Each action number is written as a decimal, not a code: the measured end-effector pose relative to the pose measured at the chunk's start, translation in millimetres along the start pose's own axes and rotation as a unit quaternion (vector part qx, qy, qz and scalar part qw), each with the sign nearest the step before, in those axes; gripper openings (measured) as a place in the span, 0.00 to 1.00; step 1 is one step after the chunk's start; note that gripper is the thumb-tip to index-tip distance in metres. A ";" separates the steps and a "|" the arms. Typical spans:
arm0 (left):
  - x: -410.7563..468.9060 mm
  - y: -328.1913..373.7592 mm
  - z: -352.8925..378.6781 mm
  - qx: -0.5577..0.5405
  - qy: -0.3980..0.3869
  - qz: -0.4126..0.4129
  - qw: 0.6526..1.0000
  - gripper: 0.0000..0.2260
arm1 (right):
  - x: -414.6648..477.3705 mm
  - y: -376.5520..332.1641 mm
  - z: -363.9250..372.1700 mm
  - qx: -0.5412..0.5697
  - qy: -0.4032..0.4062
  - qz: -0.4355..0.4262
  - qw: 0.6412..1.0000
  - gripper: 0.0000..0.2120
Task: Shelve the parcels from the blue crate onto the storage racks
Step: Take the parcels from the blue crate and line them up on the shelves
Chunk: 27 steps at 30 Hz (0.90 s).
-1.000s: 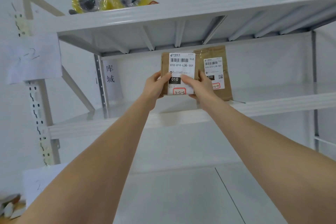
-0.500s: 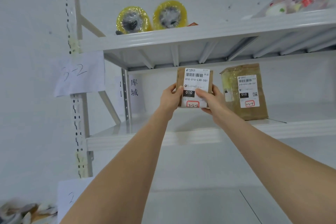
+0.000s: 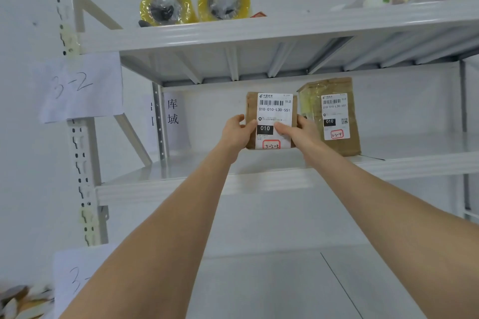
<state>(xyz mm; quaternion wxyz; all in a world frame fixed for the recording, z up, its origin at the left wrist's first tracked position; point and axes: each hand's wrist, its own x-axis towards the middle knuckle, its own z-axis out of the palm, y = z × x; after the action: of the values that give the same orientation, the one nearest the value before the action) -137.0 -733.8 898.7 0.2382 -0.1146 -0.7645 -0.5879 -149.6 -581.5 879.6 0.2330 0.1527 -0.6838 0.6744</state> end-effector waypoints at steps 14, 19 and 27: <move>9.8 -27.6 47.6 0.022 -0.060 -0.062 0.996 0.14 | 15.3 30.3 -31.6 -0.109 0.003 0.022 0.994 0.14; 15.9 -34.9 54.8 0.026 -0.062 -0.068 0.995 0.11 | 24.8 43.2 -32.4 -0.133 0.010 0.025 0.991 0.15; 25.1 -36.8 60.1 0.107 -0.064 -0.053 0.991 0.19 | 33.8 53.7 -46.6 -0.200 0.011 0.019 0.980 0.14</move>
<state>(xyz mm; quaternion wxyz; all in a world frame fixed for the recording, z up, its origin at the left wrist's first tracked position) -189.1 -689.5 868.4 0.1679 -0.0849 -0.8418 -0.5060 -201.0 -529.3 850.8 0.2534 0.0827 -0.8052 0.5298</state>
